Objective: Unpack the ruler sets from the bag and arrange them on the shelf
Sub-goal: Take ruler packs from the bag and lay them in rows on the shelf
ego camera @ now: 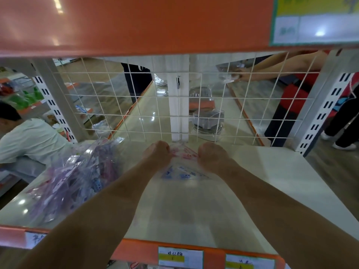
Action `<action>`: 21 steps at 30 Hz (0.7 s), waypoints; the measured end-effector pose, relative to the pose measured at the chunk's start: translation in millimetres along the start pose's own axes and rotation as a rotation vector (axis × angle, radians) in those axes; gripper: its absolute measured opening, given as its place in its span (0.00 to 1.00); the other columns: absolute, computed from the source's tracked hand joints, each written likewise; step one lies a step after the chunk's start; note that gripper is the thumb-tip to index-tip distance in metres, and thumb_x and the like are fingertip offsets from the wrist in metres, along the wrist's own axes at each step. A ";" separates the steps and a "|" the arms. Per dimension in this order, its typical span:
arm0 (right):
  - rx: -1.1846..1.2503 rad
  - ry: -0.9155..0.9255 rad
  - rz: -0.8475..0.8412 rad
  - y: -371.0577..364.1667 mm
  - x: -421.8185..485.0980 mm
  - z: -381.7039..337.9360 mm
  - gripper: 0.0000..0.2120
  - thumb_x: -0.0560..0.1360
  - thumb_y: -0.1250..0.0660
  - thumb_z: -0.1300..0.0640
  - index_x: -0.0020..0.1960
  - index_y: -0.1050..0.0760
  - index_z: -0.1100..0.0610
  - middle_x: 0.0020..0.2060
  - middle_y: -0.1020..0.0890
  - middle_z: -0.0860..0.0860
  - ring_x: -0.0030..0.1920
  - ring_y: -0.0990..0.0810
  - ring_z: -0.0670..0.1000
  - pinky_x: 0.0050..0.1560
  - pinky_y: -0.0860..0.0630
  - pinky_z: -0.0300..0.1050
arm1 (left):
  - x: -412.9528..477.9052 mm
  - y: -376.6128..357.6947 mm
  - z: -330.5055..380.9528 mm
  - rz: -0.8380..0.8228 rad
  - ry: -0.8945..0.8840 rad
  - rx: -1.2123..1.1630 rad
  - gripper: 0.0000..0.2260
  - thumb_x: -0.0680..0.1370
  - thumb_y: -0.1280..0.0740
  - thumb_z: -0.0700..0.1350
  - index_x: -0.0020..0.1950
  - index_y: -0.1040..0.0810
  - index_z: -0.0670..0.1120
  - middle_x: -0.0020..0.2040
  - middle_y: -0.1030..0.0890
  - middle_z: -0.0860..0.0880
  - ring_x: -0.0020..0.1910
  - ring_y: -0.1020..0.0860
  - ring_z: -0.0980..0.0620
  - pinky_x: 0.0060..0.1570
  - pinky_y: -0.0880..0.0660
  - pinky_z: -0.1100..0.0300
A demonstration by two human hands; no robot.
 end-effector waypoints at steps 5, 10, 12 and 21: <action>0.038 -0.023 -0.021 0.0 1.3 1.8 0.12 0.78 0.43 0.60 0.55 0.23 0.62 0.52 0.21 0.58 0.54 0.22 0.57 0.45 0.32 0.43 | -1.8 0.0 1.2 0.004 -0.012 -0.002 0.13 0.75 0.31 0.55 0.43 0.18 0.46 0.43 0.19 0.46 0.45 0.22 0.45 0.43 0.29 0.59; 0.044 0.006 -0.079 7.7 2.7 2.5 0.13 0.78 0.39 0.56 0.57 0.23 0.62 0.54 0.20 0.57 0.55 0.22 0.57 0.47 0.30 0.44 | -7.5 3.6 -1.7 -0.001 -0.006 0.010 0.10 0.75 0.33 0.50 0.38 0.21 0.45 0.38 0.22 0.47 0.44 0.22 0.44 0.39 0.31 0.60; 0.056 0.025 -0.067 14.9 -0.2 2.4 0.15 0.77 0.37 0.54 0.60 0.24 0.61 0.57 0.21 0.56 0.58 0.23 0.56 0.52 0.29 0.45 | -7.8 10.4 -4.8 0.017 -0.009 -0.015 0.09 0.73 0.32 0.49 0.38 0.21 0.45 0.38 0.21 0.46 0.42 0.22 0.44 0.40 0.28 0.58; 0.012 0.178 -0.183 10.8 -43.9 -12.4 0.15 0.72 0.34 0.50 0.55 0.19 0.56 0.52 0.20 0.54 0.54 0.22 0.55 0.49 0.28 0.42 | -60.6 23.7 -13.8 -0.207 -0.168 0.028 0.11 0.70 0.26 0.46 0.50 0.19 0.45 0.34 0.27 0.52 0.35 0.29 0.54 0.31 0.35 0.71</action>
Point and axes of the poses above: each hand's wrist, its own x-axis towards the middle knuckle, its own y-axis out of the back of the hand, z = x × y, the point moved 1 cm from there along x, towards the middle knuckle
